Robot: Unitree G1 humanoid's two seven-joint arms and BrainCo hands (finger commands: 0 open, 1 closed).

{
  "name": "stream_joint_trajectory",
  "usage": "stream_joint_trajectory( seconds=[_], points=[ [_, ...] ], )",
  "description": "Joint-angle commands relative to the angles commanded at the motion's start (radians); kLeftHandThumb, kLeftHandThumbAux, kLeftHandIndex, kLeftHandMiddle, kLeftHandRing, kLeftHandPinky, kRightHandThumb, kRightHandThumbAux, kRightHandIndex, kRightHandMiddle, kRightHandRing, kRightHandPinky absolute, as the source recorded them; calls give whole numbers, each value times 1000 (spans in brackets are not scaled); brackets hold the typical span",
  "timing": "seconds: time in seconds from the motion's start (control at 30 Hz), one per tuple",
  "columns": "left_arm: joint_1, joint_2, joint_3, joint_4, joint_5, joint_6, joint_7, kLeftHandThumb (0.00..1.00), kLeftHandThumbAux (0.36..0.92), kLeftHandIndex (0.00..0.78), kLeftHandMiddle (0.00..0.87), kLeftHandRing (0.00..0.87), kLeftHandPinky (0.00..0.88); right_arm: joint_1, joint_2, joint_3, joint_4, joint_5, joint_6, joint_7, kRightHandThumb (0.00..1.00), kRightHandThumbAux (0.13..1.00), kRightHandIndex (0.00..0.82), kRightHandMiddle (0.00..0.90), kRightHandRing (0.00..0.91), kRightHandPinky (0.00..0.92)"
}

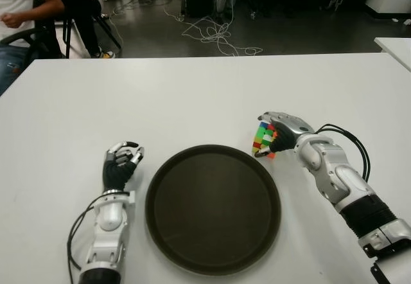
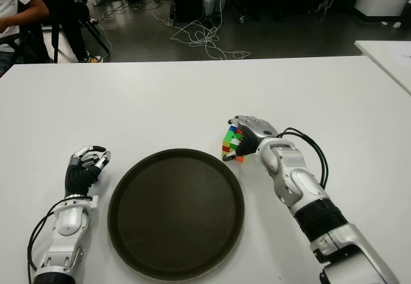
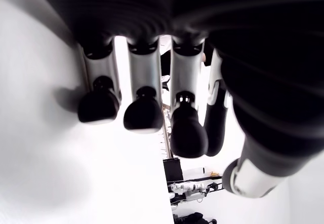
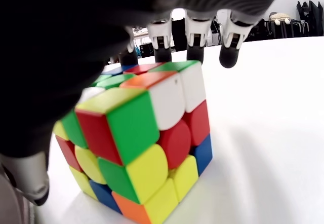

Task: Pick up the Rubik's Cube and put it in the plate

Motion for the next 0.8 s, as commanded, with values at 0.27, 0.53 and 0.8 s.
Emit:
stream_joint_trajectory(
  seconds=[0.27, 0.53, 0.8],
  points=[
    [2, -8, 9, -1, -18, -11, -11, 703, 708, 442, 806, 828, 810, 4, -2, 3, 0, 0, 4, 5, 0, 638, 0, 0, 0, 0],
    [4, -11, 10, 1, -22, -23, -9, 703, 708, 442, 806, 825, 805, 8, 0, 0, 4, 10, 4, 10, 0, 607, 0, 0, 0, 0],
    [2, -7, 8, 5, -9, -13, 3, 703, 708, 442, 799, 820, 802, 6, -5, 7, 14, 17, -8, 6, 0, 594, 0, 0, 0, 0]
  ],
)
